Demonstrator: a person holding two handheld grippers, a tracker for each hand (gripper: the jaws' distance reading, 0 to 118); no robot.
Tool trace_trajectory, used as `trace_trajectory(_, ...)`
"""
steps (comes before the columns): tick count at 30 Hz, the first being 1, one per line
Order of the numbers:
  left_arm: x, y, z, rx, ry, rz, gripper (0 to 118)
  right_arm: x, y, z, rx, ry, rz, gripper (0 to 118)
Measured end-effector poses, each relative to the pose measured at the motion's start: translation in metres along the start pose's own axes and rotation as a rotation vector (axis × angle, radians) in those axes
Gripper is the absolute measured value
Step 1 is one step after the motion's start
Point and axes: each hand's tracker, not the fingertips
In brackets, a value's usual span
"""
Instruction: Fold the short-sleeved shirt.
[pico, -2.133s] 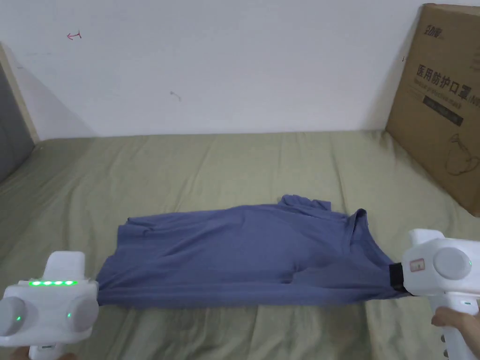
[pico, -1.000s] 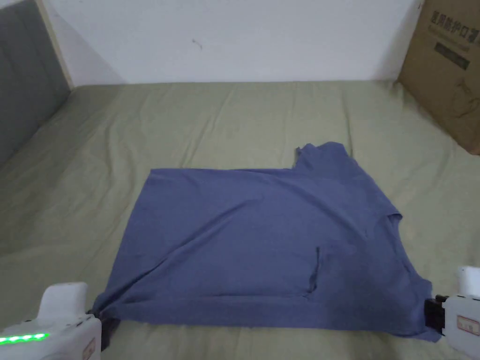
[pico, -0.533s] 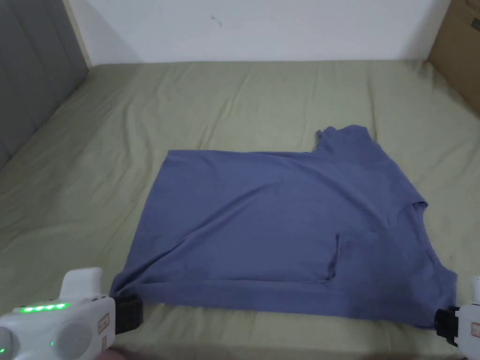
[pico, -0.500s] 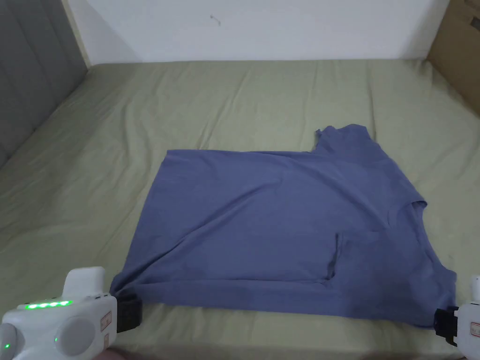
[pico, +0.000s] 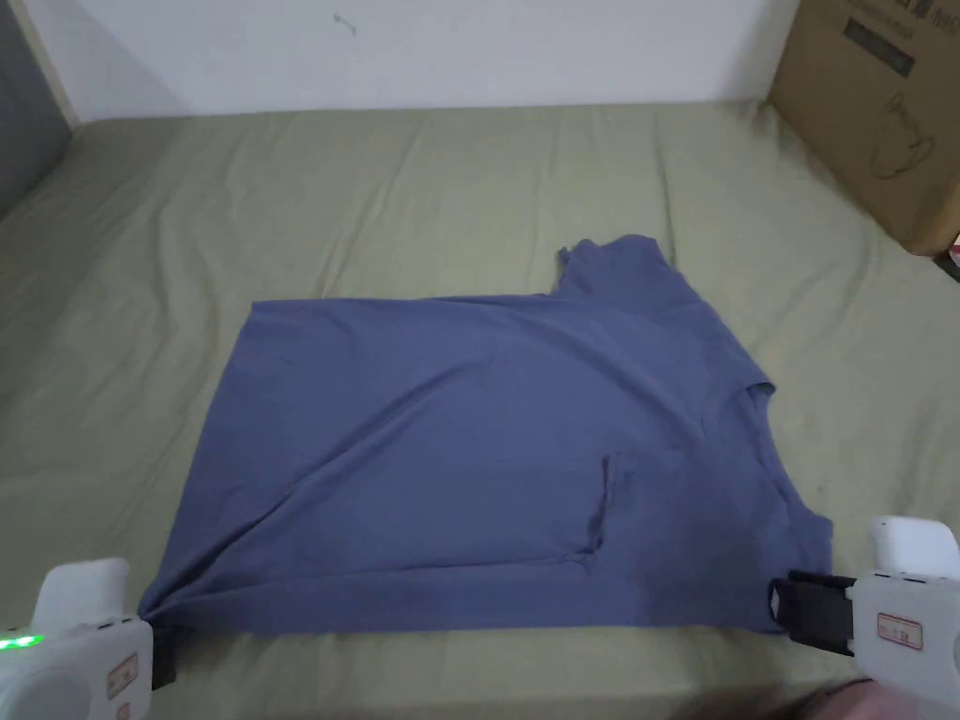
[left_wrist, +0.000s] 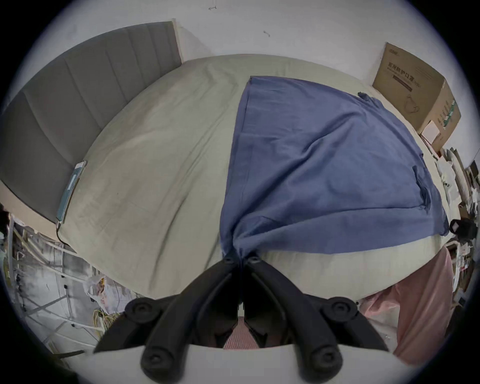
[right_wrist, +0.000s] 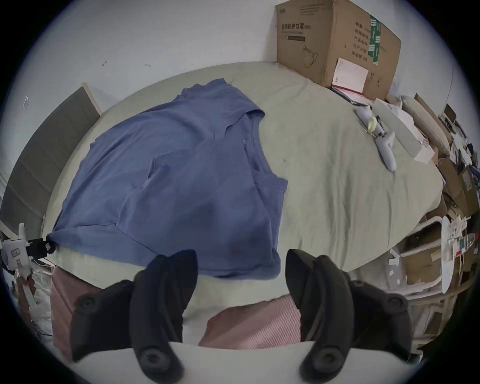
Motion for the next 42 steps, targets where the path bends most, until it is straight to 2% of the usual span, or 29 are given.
trace_trajectory(4,0.0,0.001,0.002,-0.001,-0.002,-0.008,1,0.009,0.011,-0.013,0.005,0.013,0.001,75)
trace_trajectory(6,0.001,0.001,0.002,-0.004,0.001,-0.008,1,0.014,0.012,-0.033,-0.066,0.003,0.009,70)
trace_trajectory(7,-0.001,0.002,0.001,-0.005,0.002,-0.009,1,0.015,0.01,-0.043,-0.107,-0.01,0.049,43)
trace_trajectory(8,-0.002,0.002,0.001,-0.007,0.003,-0.008,1,0.013,0.006,-0.048,-0.13,-0.026,0.073,2)
trace_trajectory(9,-0.002,0.003,0.001,-0.011,0.006,-0.005,1,0.012,0.006,-0.044,-0.117,0.028,0.041,2)
trace_trajectory(10,-0.003,0.003,0.002,-0.012,0.008,-0.002,1,0.011,0.008,-0.038,-0.12,0.037,0.048,2)
trace_trajectory(11,-0.007,0.004,0.001,-0.008,0.008,0.003,1,0.009,0.01,-0.033,-0.097,0.006,0.068,2)
trace_trajectory(13,-0.008,0.006,0.002,-0.015,0.004,0.01,1,0.009,0.012,-0.026,-0.091,0.004,0.075,2)
trace_trajectory(19,-0.005,0.021,0.016,-0.002,0.015,-0.024,1,0.011,0.033,-0.005,-0.052,0.012,0.049,2)
trace_trajectory(24,-0.005,0.065,0.014,0.034,0.028,-0.059,1,0.01,0.074,-0.004,-0.015,0.033,0.003,2)
trace_trajectory(31,0.018,0.141,-0.024,0.028,0.041,-0.107,1,0.005,0.144,-0.063,-0.048,-0.041,0.008,2)
trace_trajectory(34,0.023,0.159,-0.054,-0.013,0.037,-0.118,2,0.005,0.16,-0.097,-0.083,-0.052,-0.024,2)
trace_trajectory(35,0.024,0.162,-0.06,-0.039,0.037,-0.107,9,0.005,0.163,-0.106,-0.09,-0.046,-0.05,2)
trace_trajectory(36,0.025,0.163,-0.066,-0.062,0.05,-0.102,29,0.004,0.164,-0.111,-0.104,-0.045,-0.051,5)
trace_trajectory(37,0.024,0.162,-0.068,-0.074,0.059,-0.106,66,0.003,0.165,-0.113,-0.123,-0.05,-0.047,22)
trace_trajectory(38,0.022,0.161,-0.068,-0.064,0.058,-0.097,88,0.001,0.164,-0.112,-0.117,-0.057,-0.039,41)
trace_trajectory(39,0.018,0.158,-0.063,-0.056,0.052,-0.082,101,0.001,0.163,-0.109,-0.103,-0.058,-0.023,61)
trace_trajectory(40,0.015,0.155,-0.058,-0.045,0.038,-0.065,105,0.001,0.161,-0.104,-0.097,-0.058,-0.019,71)
trace_trajectory(42,0.01,0.146,-0.045,-0.04,0.024,-0.043,104,0.004,0.157,-0.088,-0.065,-0.027,-0.02,70)
